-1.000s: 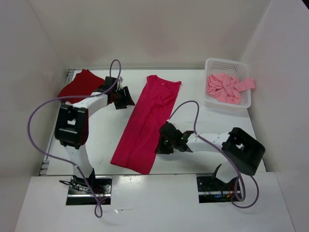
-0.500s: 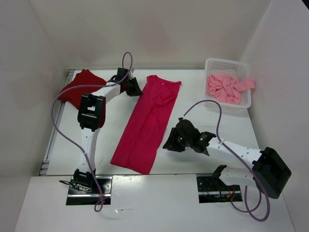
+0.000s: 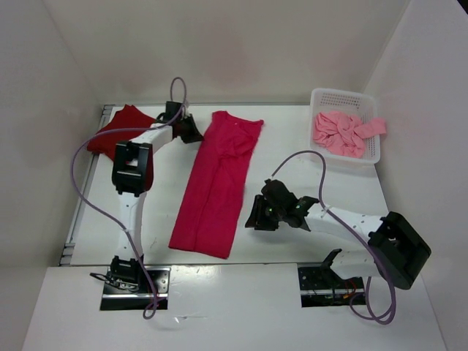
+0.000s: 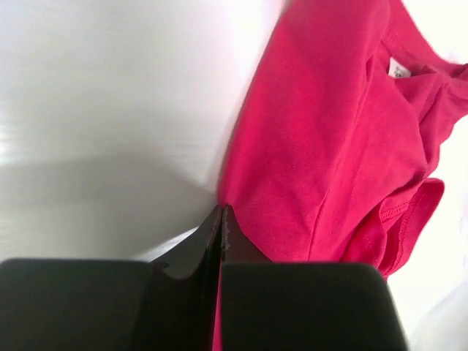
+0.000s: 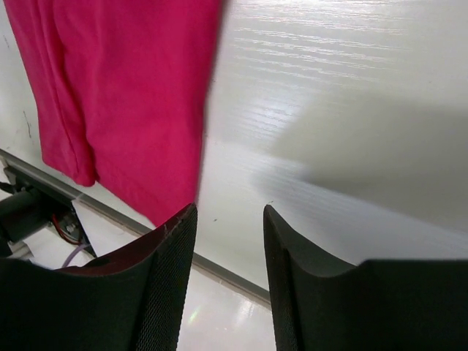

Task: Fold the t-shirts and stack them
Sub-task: Rotate the tshirt 90 degrees

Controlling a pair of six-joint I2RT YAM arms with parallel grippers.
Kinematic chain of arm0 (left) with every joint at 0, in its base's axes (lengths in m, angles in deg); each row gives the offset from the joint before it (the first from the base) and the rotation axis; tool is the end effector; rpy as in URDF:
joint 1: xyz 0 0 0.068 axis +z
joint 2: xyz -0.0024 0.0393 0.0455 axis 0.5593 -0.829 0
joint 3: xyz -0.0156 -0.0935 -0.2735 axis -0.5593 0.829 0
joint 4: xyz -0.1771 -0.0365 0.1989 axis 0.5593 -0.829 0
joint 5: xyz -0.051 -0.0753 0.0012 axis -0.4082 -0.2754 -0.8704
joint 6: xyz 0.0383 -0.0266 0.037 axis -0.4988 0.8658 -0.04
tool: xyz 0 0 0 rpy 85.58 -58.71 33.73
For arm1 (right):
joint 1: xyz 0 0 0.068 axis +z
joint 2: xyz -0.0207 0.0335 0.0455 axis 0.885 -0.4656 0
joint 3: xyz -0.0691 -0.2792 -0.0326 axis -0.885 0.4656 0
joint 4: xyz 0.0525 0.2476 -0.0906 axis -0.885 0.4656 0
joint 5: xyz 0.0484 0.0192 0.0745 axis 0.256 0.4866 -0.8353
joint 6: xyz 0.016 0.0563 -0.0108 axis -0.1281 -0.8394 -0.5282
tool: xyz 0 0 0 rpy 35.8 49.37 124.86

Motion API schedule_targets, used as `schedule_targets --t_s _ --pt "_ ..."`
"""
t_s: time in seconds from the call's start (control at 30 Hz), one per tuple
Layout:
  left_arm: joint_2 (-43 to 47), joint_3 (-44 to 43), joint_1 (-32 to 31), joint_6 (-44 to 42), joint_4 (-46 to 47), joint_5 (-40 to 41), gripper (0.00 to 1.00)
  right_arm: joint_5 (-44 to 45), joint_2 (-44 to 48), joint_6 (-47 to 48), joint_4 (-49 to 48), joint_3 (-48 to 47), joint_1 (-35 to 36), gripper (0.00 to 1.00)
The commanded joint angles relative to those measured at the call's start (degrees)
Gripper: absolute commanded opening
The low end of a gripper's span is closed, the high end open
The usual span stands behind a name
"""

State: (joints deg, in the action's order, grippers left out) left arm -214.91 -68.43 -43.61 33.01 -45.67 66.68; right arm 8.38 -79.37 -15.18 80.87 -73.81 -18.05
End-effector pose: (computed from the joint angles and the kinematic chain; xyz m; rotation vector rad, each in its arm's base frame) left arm 0.5552 -0.1081 0.1503 -0.3462 2.3492 -0.7620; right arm 0.1684 0.1718 0.1745 0.1271 2.6971 0.7932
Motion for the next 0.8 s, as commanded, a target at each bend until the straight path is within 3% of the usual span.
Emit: schedule_targets --t_s 0.0,0.03,0.17,0.27,0.3,0.37,0.47,0.57,0.63,0.77 --pt "6.4 3.9 7.0 3.3 4.2 3.2 0.0 -0.8 -0.3 2.5 -1.5 -3.0 -0.3 0.48" --pt "6.9 5.4 7.7 3.3 4.2 3.2 0.06 -0.8 -0.3 3.1 -1.5 -3.0 -0.3 0.48" --pt "10.3 11.8 9.7 4.2 5.9 4.3 0.14 -2.2 -3.0 3.8 -1.5 -4.8 -0.3 0.52" --pt "14.4 19.1 10.2 2.8 8.0 2.0 0.43 -2.9 -4.5 4.4 -2.1 -6.0 -0.3 0.56" --pt "17.7 23.3 10.2 2.2 8.9 2.0 0.62 -3.6 -5.4 4.9 -2.6 -6.6 -0.3 0.57" --pt "24.8 28.5 10.2 0.9 9.4 1.4 0.69 -4.8 -6.3 4.9 -3.3 -6.6 -0.3 0.57" --pt "37.2 40.8 10.2 0.4 6.6 3.0 0.71 -5.4 -7.0 3.5 -4.7 -6.6 1.6 0.57" --pt "50.7 54.7 10.2 0.9 1.9 3.5 0.59 -5.4 -8.3 1.0 -8.4 -5.3 4.4 0.57" --pt "60.2 60.3 8.8 2.7 -3.9 4.2 0.51 -4.2 -8.9 0.0 -9.4 -4.7 6.1 0.57" --pt "72.0 68.4 8.1 6.6 -14.0 4.9 0.5 -3.1 -8.9 -3.3 -11.6 -3.2 7.9 0.55"
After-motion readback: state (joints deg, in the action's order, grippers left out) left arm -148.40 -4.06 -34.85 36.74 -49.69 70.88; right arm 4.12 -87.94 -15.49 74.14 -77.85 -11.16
